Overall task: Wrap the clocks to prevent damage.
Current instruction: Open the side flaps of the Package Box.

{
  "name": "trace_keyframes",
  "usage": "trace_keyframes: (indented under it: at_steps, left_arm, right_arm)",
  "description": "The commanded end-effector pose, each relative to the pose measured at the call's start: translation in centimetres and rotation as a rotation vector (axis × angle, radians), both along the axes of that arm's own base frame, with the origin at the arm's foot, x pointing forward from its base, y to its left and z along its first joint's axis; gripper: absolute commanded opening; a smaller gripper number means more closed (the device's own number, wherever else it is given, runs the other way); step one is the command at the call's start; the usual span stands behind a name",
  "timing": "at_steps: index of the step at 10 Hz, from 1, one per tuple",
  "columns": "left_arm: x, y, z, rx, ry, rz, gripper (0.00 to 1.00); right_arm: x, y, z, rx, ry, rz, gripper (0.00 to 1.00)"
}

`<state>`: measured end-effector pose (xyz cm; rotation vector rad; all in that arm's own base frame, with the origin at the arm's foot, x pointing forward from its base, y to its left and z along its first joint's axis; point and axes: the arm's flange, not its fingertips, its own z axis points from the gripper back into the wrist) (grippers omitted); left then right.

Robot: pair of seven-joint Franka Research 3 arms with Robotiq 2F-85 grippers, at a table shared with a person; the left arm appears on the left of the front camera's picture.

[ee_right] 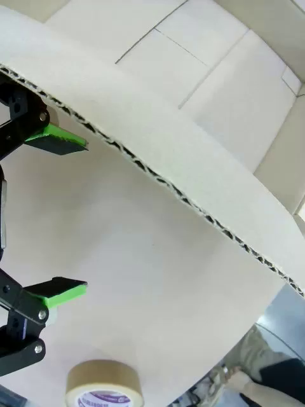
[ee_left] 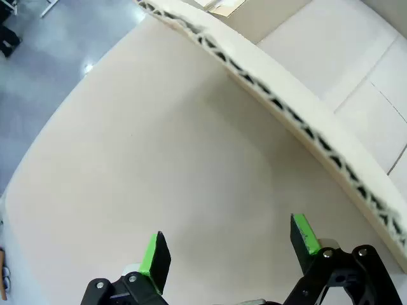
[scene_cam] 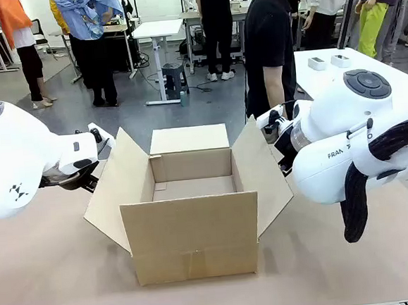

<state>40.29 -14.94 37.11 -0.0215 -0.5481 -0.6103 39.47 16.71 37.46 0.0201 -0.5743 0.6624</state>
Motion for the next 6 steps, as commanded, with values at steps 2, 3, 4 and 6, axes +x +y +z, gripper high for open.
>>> trace_keyframes:
  at_steps: [2,3,4,6]
  left_arm:
    - [0.00,-0.01,0.00,0.000,0.000,0.000,1.00]
    - [0.00,-0.01,0.00,0.000,0.000,0.000,1.00]
    - [0.00,-0.01,0.00,0.000,0.000,0.000,1.00]
    - [0.00,-0.01,0.00,0.000,0.000,0.000,1.00]
  right_arm:
    - [0.00,0.00,0.00,0.000,0.000,0.000,1.00]
    - [0.00,0.00,0.00,0.000,0.000,0.000,1.00]
    - [0.00,0.00,0.00,0.000,0.000,0.000,1.00]
    - [0.00,0.00,0.00,0.000,0.000,0.000,1.00]
